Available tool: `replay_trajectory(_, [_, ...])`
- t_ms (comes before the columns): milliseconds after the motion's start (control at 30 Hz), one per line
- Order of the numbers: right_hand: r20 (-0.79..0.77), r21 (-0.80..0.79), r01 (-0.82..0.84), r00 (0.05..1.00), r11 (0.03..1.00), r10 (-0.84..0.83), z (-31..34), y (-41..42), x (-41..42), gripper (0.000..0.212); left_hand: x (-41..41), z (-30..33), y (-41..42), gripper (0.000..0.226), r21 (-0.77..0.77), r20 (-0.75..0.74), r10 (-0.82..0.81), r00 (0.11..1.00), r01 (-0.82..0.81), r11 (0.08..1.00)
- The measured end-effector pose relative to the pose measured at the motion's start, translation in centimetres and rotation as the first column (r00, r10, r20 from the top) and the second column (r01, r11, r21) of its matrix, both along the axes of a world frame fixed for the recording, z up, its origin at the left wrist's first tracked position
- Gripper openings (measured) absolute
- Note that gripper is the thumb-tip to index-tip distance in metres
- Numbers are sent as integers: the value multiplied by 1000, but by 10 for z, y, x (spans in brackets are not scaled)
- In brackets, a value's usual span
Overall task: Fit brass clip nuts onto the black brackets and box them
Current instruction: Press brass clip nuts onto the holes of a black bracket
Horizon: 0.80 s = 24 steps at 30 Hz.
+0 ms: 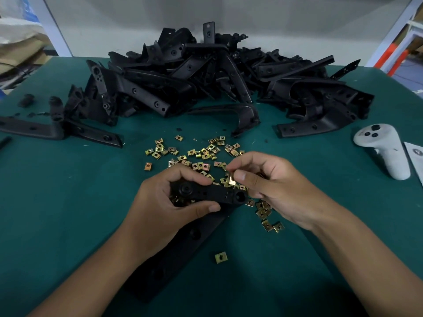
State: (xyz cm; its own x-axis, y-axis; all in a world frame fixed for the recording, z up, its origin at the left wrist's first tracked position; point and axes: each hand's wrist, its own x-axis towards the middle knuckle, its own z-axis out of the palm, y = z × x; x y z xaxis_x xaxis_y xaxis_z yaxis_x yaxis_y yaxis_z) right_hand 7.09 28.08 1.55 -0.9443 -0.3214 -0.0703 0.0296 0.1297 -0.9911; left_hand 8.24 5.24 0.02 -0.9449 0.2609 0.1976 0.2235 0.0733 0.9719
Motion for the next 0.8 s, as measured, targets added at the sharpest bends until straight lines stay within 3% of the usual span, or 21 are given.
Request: replay_trajectory(800, [-20,20,67,998,998,-66,4,-7,5,7,1,-1,1,29,-30,-48,59,997,-61,998])
